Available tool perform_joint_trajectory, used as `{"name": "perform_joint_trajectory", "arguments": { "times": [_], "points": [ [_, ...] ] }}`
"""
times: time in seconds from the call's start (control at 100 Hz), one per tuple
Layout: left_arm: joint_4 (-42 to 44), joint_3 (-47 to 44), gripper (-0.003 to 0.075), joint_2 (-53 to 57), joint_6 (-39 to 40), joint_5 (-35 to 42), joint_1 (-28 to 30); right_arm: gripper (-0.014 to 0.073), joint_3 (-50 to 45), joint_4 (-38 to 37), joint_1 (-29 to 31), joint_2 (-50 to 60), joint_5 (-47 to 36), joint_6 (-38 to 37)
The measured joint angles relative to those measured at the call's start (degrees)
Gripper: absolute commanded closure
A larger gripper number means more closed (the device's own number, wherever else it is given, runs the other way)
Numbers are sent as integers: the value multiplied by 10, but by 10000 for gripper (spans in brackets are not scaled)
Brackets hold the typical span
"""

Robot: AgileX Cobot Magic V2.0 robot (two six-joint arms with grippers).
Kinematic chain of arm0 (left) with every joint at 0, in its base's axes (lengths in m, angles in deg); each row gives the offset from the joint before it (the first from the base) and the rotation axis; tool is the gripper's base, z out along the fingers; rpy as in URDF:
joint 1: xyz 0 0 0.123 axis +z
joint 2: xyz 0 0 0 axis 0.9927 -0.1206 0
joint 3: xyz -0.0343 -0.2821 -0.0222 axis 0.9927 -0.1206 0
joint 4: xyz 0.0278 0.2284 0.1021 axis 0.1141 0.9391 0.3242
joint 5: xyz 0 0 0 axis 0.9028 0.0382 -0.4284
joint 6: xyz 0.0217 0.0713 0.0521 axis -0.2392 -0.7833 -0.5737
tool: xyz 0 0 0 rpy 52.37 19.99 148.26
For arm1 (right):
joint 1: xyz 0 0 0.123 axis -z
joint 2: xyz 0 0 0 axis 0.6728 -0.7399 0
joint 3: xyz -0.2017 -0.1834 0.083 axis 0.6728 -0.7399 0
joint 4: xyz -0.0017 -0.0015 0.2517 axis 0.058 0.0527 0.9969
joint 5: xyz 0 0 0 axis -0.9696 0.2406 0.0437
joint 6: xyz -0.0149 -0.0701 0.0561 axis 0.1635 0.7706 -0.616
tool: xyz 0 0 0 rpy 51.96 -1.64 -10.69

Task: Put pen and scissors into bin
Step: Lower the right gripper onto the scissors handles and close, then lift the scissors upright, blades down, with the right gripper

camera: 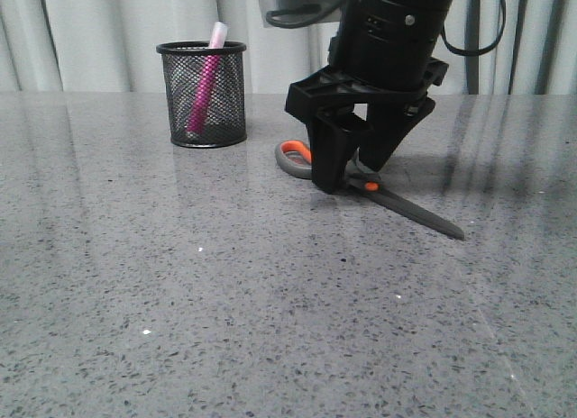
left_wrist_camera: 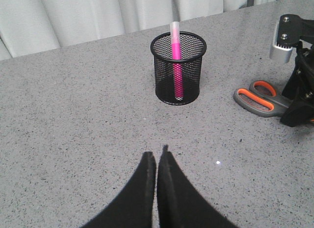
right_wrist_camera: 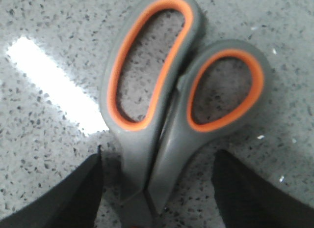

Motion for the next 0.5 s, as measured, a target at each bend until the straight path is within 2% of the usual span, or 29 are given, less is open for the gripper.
{"name": "perform_joint_trajectory", "arguments": {
  "times": [0.35,0.5],
  "points": [
    [0,0,742,0,0,0,0,165,1,-8,-6,0,1,-17],
    [0,0,742,0,0,0,0,302,1,-7,-7,0,1,-18]
  ]
}}
